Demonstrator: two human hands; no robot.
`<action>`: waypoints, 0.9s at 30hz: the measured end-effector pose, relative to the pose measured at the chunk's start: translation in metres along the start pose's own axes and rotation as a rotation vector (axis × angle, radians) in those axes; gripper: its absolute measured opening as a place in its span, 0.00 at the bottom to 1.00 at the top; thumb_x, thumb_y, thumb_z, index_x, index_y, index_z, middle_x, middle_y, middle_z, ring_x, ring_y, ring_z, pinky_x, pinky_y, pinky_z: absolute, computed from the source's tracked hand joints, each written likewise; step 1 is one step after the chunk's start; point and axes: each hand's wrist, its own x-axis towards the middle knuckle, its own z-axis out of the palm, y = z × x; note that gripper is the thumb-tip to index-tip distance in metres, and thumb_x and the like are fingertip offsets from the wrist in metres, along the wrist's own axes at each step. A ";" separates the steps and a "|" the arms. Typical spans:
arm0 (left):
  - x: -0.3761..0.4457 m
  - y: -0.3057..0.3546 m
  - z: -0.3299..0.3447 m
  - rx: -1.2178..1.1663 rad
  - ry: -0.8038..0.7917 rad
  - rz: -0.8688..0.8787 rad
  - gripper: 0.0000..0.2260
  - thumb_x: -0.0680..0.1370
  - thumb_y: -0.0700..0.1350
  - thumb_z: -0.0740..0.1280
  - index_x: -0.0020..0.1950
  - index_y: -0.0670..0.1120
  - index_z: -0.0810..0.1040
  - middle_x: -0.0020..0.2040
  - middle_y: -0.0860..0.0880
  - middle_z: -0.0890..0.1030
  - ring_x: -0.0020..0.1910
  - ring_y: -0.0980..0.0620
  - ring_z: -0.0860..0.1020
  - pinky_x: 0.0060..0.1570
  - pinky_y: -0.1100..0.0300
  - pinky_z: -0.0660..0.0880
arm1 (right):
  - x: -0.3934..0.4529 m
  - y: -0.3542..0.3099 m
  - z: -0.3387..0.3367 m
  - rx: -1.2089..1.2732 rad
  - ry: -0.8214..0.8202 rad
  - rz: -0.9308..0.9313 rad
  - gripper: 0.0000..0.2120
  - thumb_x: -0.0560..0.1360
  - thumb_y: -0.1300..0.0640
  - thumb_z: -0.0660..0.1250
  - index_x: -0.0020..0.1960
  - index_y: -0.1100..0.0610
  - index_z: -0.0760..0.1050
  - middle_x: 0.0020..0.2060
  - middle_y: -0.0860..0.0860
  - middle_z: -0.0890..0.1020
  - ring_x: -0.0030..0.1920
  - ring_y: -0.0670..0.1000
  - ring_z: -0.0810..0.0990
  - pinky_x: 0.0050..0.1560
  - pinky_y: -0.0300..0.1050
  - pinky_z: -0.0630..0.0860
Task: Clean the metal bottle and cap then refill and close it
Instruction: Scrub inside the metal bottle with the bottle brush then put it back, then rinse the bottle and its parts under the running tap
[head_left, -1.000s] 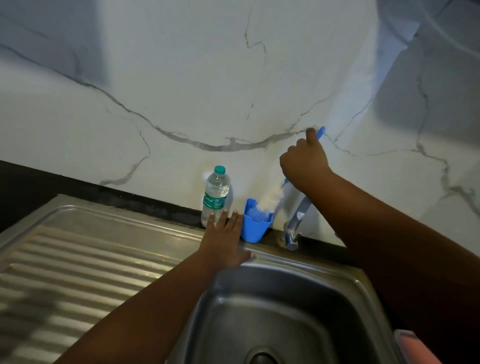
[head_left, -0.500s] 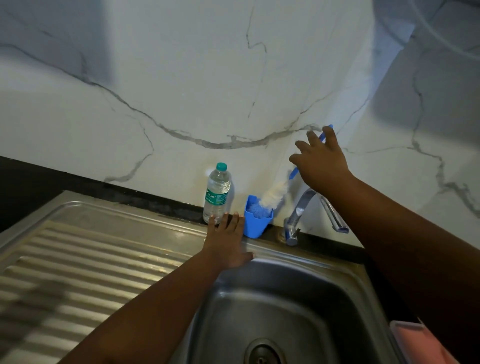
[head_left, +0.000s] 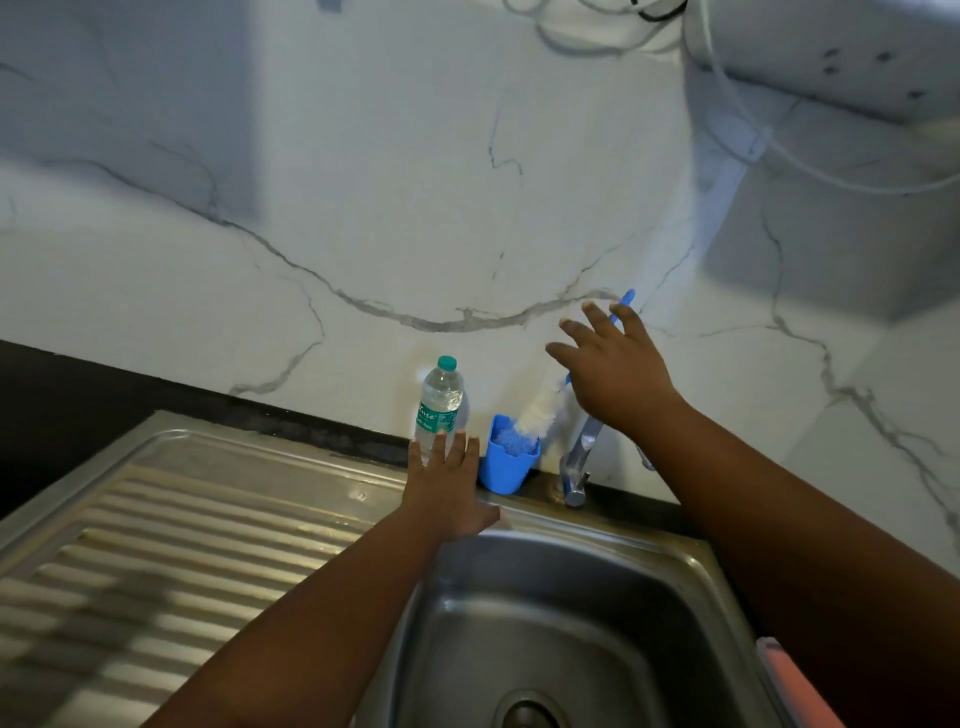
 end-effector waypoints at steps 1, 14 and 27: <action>-0.004 -0.001 -0.004 -0.002 0.006 0.001 0.46 0.74 0.70 0.59 0.80 0.47 0.42 0.81 0.44 0.44 0.79 0.40 0.42 0.73 0.35 0.40 | -0.003 -0.003 -0.006 0.013 -0.012 0.012 0.20 0.68 0.64 0.68 0.59 0.52 0.78 0.64 0.57 0.76 0.69 0.61 0.69 0.69 0.61 0.59; -0.081 -0.013 -0.038 0.051 -0.041 -0.047 0.46 0.74 0.71 0.58 0.80 0.47 0.41 0.81 0.44 0.41 0.79 0.41 0.40 0.73 0.34 0.39 | -0.067 -0.033 -0.053 0.203 -0.097 0.061 0.20 0.76 0.56 0.62 0.68 0.47 0.69 0.71 0.52 0.68 0.74 0.57 0.58 0.71 0.57 0.54; -0.225 -0.020 -0.013 0.073 -0.243 -0.346 0.45 0.71 0.71 0.64 0.80 0.50 0.52 0.79 0.46 0.56 0.77 0.44 0.56 0.73 0.42 0.56 | -0.213 -0.082 -0.029 0.421 -0.320 -0.012 0.17 0.75 0.54 0.60 0.64 0.48 0.72 0.61 0.51 0.75 0.65 0.56 0.68 0.63 0.55 0.61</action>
